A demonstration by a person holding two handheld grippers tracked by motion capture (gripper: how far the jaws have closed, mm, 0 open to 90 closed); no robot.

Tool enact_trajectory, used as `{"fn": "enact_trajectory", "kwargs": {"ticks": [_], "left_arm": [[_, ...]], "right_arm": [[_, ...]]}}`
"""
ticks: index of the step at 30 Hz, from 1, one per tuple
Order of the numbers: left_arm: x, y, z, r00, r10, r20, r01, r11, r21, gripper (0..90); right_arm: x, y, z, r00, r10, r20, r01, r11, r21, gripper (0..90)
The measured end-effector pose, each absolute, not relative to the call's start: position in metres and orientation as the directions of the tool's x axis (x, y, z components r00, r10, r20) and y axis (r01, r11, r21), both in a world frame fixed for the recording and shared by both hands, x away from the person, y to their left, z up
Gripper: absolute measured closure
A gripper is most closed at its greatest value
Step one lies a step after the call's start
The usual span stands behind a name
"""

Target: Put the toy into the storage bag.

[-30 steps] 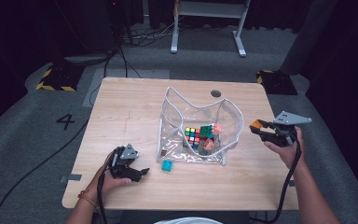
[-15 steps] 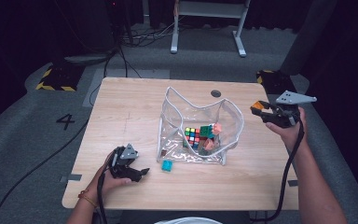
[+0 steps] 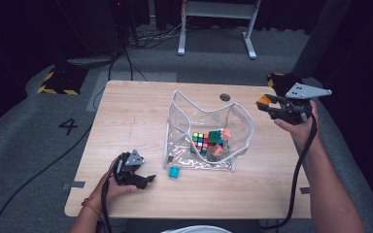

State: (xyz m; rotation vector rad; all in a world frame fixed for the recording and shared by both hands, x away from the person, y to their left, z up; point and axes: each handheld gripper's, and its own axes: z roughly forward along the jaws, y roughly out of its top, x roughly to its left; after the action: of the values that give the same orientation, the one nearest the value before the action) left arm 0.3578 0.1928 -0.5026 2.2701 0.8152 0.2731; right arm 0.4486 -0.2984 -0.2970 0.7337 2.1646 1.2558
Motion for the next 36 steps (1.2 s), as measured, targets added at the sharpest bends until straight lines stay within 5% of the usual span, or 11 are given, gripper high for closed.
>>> {"fn": "enact_trajectory", "kwargs": {"ticks": [15,36], "left_arm": [[0.358,0.193,-0.503,0.782,0.623,-0.031,0.473,-0.559,0.680,14.7],[0.358,0.193,-0.503,0.782,0.623,-0.032,0.473,-0.559,0.681,14.7]], "right_arm": [[0.448,-0.225,-0.291,-0.829,0.513,-0.220,0.096,0.520,0.849,59.2],[0.453,-0.151,-0.325,-0.935,0.240,-0.260,0.006,0.745,0.667,59.2]]}}
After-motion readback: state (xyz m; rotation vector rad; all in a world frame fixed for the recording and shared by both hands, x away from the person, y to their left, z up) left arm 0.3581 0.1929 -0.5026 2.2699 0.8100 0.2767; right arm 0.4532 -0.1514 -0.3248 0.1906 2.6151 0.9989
